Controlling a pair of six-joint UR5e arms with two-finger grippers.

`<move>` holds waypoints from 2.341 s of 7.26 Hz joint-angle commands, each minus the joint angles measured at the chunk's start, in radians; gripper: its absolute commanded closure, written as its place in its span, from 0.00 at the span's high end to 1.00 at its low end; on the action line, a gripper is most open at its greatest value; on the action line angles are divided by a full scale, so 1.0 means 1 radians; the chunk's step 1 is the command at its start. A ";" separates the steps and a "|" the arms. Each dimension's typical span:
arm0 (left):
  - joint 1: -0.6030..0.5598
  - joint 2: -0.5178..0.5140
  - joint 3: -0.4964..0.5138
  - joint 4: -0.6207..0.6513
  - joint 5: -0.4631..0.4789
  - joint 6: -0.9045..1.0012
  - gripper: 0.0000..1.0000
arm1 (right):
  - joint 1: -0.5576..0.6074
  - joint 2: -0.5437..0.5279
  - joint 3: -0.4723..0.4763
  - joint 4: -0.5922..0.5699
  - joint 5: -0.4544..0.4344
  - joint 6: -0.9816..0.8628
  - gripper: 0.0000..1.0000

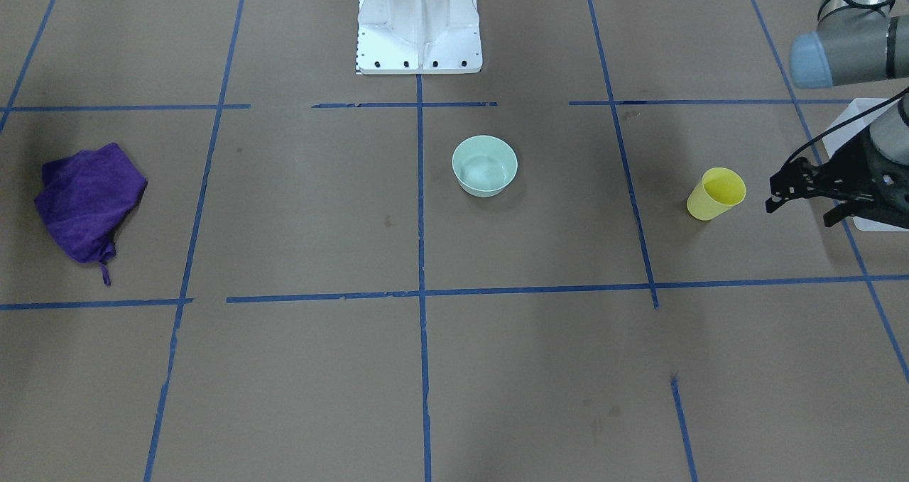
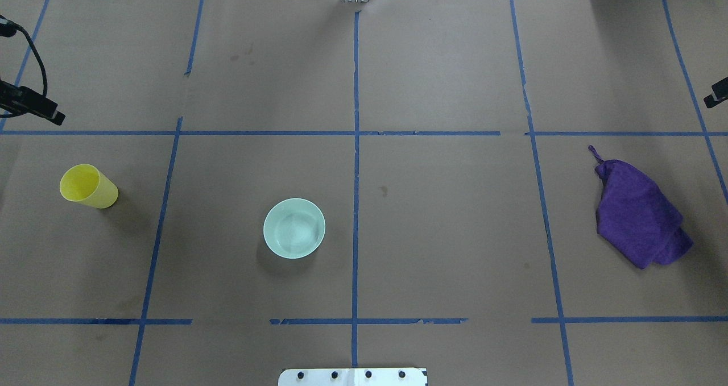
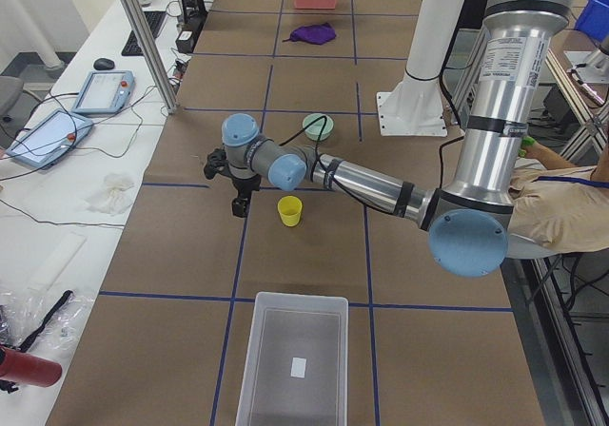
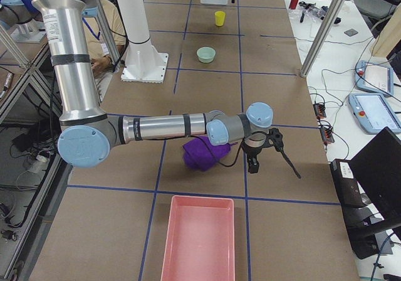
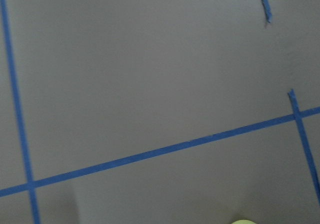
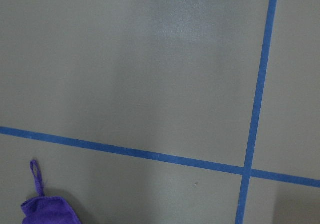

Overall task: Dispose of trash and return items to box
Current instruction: 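Grasp the yellow cup with the left gripper and carry it off the table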

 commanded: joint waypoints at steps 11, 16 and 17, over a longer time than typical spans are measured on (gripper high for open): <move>0.202 0.097 0.048 -0.118 0.053 -0.199 0.14 | -0.002 0.000 -0.006 0.001 0.030 -0.002 1.00; 0.051 0.166 -0.183 -0.106 0.051 -0.183 0.00 | -0.002 -0.035 0.062 0.002 0.034 -0.001 1.00; -0.112 0.166 -0.179 -0.094 0.045 -0.053 0.00 | -0.003 -0.050 0.095 0.002 0.036 -0.001 1.00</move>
